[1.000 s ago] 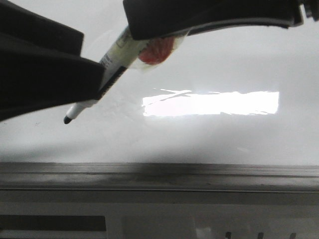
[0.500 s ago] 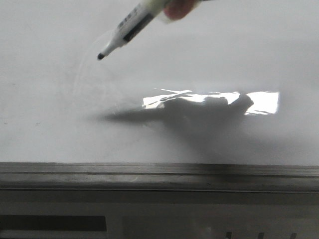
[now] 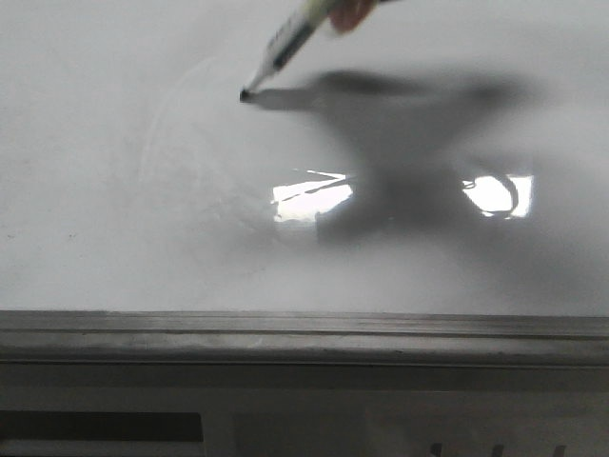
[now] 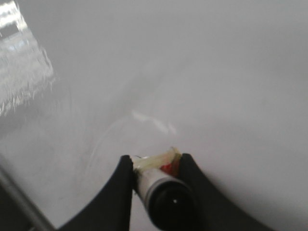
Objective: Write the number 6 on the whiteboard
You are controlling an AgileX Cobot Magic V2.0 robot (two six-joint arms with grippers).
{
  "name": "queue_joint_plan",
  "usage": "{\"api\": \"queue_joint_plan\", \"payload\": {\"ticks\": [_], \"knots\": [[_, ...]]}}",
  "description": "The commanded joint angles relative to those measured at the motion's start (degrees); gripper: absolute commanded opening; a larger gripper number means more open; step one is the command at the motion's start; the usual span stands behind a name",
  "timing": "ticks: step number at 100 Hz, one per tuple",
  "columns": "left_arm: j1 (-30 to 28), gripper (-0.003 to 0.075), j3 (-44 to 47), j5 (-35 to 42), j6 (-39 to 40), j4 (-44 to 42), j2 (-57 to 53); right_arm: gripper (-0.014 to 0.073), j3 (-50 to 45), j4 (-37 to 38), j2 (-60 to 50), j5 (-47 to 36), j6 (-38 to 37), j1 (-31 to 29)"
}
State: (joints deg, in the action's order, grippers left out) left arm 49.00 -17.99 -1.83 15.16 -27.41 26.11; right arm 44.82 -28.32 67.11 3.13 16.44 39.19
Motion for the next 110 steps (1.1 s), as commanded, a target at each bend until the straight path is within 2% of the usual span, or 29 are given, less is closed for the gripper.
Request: {"api": "queue_joint_plan", "payload": {"ticks": [1, 21, 40, 54, 73, 95, 110], "knots": [[0.46, 0.0300, -1.71, 3.79, 0.41, 0.63, 0.17, -0.0070, 1.75, 0.38, 2.67, 3.08, 0.64, -0.20], [0.46, 0.0300, -1.71, 3.79, 0.41, 0.66, 0.17, -0.0070, 0.59, 1.29, 5.31, 9.23, 0.64, 1.36], [0.46, 0.0300, -1.71, 3.79, 0.41, 0.66, 0.17, -0.0061, 0.87, 2.98, -1.37, 4.63, 0.64, 1.23], [0.46, 0.0300, -1.71, 3.79, 0.41, 0.66, 0.17, -0.0064, 3.27, 3.12, 0.57, 4.33, 0.75, 2.12], [0.46, 0.0300, -1.71, 3.79, 0.41, 0.66, 0.17, -0.0064, 5.18, 3.46, 3.31, 5.29, 0.86, 3.17], [0.46, 0.0300, -1.71, 5.68, 0.41, 0.66, 0.34, -0.0064, 5.42, 3.57, -1.52, 6.16, 0.86, 4.75], [0.58, 0.0300, -1.20, 6.97, 0.41, -0.19, 6.33, -0.0064, 5.42, 3.57, -2.17, 10.57, 0.86, 6.88]]}}
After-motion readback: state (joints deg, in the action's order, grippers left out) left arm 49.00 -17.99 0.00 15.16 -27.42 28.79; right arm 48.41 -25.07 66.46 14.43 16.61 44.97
